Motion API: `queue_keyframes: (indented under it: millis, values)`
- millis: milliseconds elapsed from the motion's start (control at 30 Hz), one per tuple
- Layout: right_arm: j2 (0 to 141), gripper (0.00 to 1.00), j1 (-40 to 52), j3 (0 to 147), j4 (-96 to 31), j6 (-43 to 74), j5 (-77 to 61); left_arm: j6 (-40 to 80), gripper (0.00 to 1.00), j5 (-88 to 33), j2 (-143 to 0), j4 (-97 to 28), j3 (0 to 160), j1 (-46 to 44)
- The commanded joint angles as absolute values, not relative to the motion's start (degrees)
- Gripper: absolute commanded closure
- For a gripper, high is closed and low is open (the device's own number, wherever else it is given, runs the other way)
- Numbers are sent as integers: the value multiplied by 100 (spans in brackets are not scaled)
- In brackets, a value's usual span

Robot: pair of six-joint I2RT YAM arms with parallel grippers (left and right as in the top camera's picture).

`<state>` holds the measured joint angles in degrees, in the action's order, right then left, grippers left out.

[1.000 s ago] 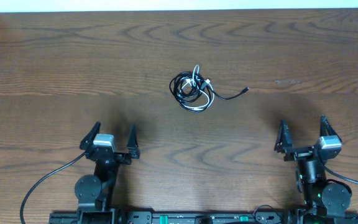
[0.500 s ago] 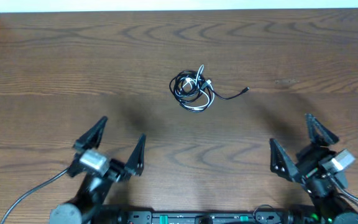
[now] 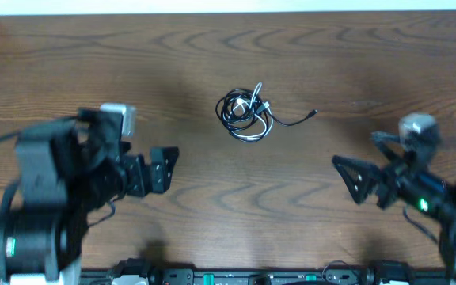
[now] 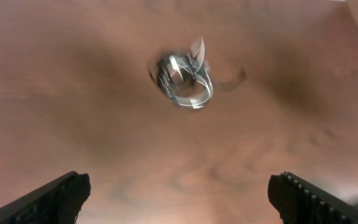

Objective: Untangle cables
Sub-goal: 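Reach the right gripper to the cable bundle and grasp the white cable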

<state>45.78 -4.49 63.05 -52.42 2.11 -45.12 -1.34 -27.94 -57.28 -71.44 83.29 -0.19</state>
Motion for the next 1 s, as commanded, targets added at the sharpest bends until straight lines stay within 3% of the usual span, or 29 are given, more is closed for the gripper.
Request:
queue_keyframes:
  millis: [0, 100, 233, 333, 400, 467, 567, 700, 967]
  values:
    - [5581, 1, -353, 6652, -5273, 163, -6031, -165, 2, -4274, -6501, -7332, 8466, -30]
    - [6410, 1, -261, 6648, -5127, 421, -6866, -165, 2, -4936, -7098, -7415, 8462, -32]
    - [7185, 1, 187, 6648, -4967, 423, -6493, -167, 2, -4925, -7658, -7443, 8462, -36]
    - [7706, 1, 967, 6648, -4969, 1068, -4480, -165, 2, -4604, -8040, -7481, 8460, -36]
    - [8117, 1, 1662, 6654, -4849, 1933, -2827, 357, 2, -3605, -8436, -7572, 8460, -34]
    - [8429, 1, 2029, 6792, -4733, 1973, -2383, 727, 2, -3030, -8772, -7653, 8460, -34]
    - [9013, 1, 2084, 7675, -5166, 1970, -2073, 762, 2, -2991, -9142, -7693, 8460, -34]
    - [9839, 1, 2200, 9043, -5795, 1977, -593, 762, 2, -2993, -9585, -7599, 8460, -36]
    - [10886, 1, 2412, 9391, -4027, 1997, -1590, 757, 2, -2862, -10377, -7546, 8440, -36]
